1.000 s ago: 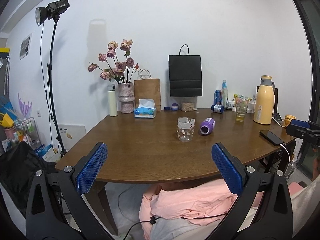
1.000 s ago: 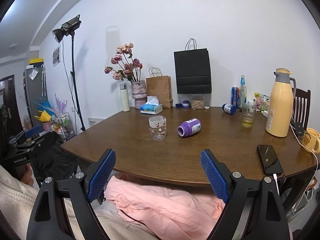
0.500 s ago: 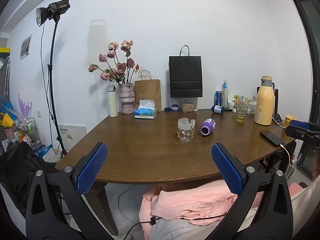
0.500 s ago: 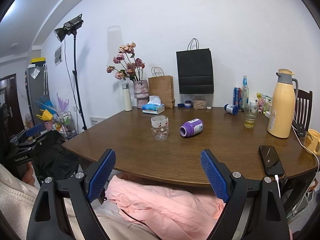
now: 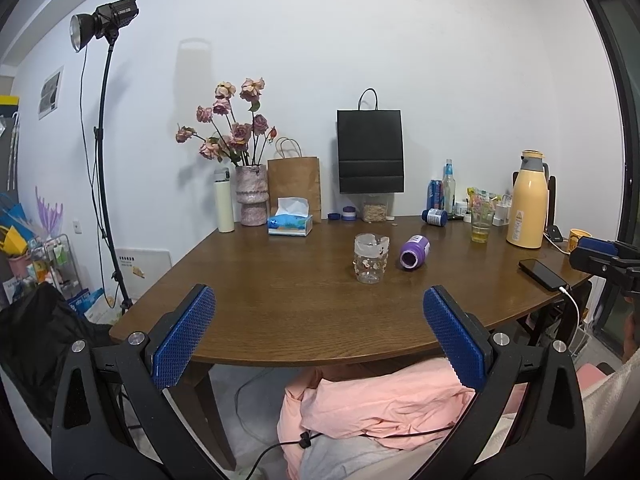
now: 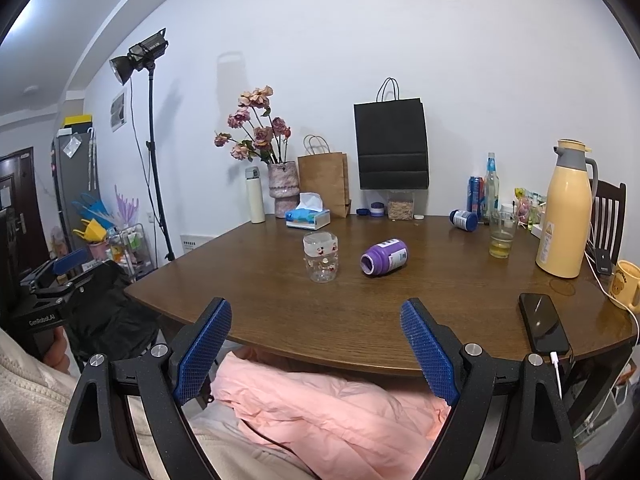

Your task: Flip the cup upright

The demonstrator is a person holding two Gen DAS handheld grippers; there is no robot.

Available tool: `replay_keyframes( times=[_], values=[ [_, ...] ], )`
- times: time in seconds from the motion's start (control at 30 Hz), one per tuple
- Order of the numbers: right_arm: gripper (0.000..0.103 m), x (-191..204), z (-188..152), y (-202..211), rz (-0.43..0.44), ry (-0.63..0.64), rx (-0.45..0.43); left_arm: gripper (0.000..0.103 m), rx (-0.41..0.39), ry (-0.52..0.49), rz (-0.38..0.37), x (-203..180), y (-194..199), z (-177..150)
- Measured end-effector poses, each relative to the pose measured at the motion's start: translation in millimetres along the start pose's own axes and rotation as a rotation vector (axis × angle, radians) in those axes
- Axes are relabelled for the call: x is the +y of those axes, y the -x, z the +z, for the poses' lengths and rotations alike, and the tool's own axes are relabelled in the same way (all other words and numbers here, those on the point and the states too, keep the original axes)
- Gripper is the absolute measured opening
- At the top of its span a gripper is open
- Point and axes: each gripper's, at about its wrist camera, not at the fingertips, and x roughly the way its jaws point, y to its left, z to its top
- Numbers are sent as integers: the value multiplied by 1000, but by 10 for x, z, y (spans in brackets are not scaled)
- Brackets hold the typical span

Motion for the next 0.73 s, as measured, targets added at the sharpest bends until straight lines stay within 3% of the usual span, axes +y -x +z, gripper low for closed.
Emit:
replay_keyframes(
  times=[0.73],
  values=[
    [90,45,6,6,9,2,13,103,16,8,-6,-12,-30,-40]
  ],
)
